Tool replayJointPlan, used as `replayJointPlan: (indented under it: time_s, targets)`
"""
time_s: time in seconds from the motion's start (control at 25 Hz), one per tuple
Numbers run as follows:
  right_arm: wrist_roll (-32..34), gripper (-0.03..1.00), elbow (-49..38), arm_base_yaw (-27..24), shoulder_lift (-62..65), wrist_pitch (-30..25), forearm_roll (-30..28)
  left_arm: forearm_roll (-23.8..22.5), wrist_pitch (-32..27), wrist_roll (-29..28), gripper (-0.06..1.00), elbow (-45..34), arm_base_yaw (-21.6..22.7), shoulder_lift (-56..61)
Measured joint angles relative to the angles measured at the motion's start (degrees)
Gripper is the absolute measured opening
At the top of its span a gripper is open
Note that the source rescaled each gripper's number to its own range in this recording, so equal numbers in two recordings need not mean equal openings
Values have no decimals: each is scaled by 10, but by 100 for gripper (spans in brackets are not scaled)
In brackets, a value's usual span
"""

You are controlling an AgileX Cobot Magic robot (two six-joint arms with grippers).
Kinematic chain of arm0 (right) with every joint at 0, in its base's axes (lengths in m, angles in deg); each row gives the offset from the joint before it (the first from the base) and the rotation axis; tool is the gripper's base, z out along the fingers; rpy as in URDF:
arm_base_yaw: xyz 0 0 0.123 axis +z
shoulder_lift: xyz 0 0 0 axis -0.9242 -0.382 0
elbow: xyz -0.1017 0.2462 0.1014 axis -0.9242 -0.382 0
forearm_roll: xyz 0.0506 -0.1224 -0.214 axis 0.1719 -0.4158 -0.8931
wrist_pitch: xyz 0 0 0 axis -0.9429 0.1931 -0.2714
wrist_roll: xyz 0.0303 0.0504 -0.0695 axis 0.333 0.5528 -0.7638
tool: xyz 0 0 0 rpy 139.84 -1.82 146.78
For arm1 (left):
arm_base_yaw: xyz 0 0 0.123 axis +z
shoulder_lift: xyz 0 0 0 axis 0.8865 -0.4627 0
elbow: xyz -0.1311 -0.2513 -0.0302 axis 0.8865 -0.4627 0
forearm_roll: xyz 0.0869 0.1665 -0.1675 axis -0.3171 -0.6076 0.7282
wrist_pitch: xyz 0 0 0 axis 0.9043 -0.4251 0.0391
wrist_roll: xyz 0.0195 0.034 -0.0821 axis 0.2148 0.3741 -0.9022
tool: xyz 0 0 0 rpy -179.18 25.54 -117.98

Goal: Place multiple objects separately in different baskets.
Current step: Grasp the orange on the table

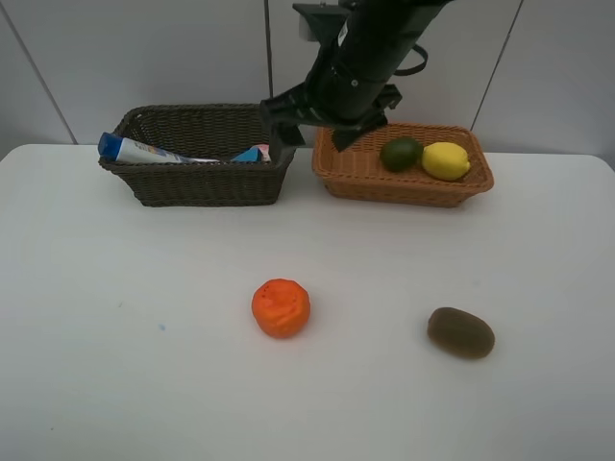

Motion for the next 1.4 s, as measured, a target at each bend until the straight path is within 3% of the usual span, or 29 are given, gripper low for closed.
replayJointPlan:
  time_s: [0.2, 0.4, 0.68, 0.88, 1.12, 1.4]
  targets:
    - [1, 98, 0, 0, 9, -126, -13, 0, 0, 0, 100, 0, 0, 0]
    - [13, 98, -11, 10, 15, -137, 5, 0, 0, 0, 100, 0, 0, 0]
    - [12, 98, -63, 105, 21, -137, 21, 0, 0, 0, 100, 0, 0, 0]
    - [0, 98, -125, 128, 19, -71, 22, 0, 0, 0, 100, 0, 0, 0]
    - [-33, 98, -133, 128, -12, 10, 30, 0, 0, 0, 100, 0, 0, 0]
    - [-62, 98, -133, 128, -54, 56, 40, 0, 0, 0, 100, 0, 0, 0]
